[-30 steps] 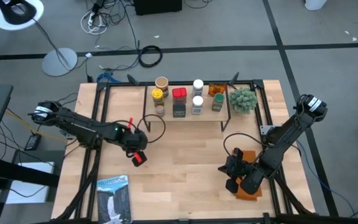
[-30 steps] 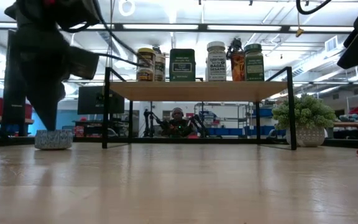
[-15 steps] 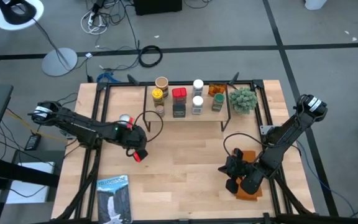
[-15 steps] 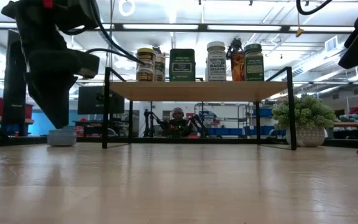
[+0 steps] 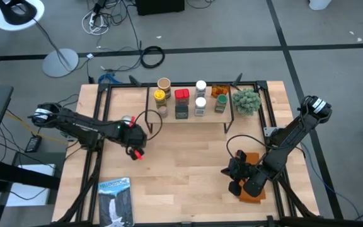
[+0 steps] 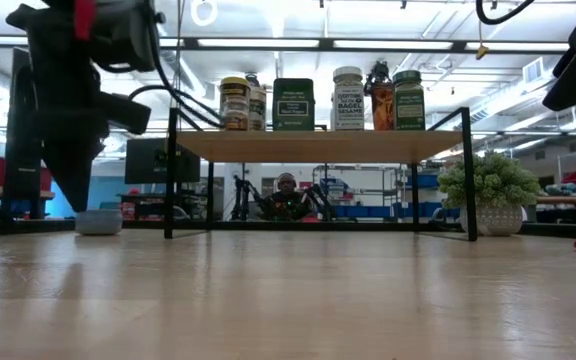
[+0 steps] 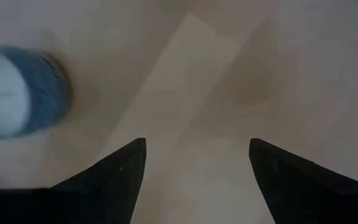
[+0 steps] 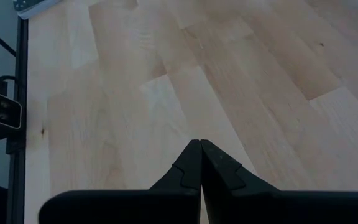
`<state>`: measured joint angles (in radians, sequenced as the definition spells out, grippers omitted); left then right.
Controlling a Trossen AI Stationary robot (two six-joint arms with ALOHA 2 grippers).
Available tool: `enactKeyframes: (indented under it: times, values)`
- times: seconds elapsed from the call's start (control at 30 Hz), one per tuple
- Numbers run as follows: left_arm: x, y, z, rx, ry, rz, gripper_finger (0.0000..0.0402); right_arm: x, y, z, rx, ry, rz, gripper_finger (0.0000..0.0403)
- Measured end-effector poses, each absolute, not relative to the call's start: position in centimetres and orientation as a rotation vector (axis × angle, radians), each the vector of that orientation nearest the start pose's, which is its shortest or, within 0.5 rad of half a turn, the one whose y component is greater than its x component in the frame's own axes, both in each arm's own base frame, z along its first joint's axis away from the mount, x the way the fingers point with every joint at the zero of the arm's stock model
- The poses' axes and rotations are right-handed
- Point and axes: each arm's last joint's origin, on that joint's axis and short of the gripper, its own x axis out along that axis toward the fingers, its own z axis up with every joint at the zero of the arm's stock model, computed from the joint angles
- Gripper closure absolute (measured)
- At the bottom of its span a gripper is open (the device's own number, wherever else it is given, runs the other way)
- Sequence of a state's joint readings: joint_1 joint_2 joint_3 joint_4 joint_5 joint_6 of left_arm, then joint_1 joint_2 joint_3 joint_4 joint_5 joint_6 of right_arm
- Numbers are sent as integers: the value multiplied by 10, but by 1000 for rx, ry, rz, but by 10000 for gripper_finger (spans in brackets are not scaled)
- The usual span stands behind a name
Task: Shelf spices
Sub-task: Move the white candle to the top left of the table
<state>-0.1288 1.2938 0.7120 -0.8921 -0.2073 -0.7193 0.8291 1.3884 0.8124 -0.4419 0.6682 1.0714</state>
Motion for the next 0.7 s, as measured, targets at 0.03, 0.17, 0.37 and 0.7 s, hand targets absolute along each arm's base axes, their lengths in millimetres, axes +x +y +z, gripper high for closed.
enactKeyframes:
  times: [0.03,0.17,0.37,0.7]
  values:
    - [193,-17,177,-313,1354,565,110,187,178,203,327,705,-251,401]
    - [193,-6,176,-206,1379,529,110,187,178,203,327,705,-251,401]
    - [181,10,162,-254,1474,526,110,188,178,203,330,703,-250,401]
    - [185,-7,173,-185,1349,489,110,191,174,203,334,701,-268,401]
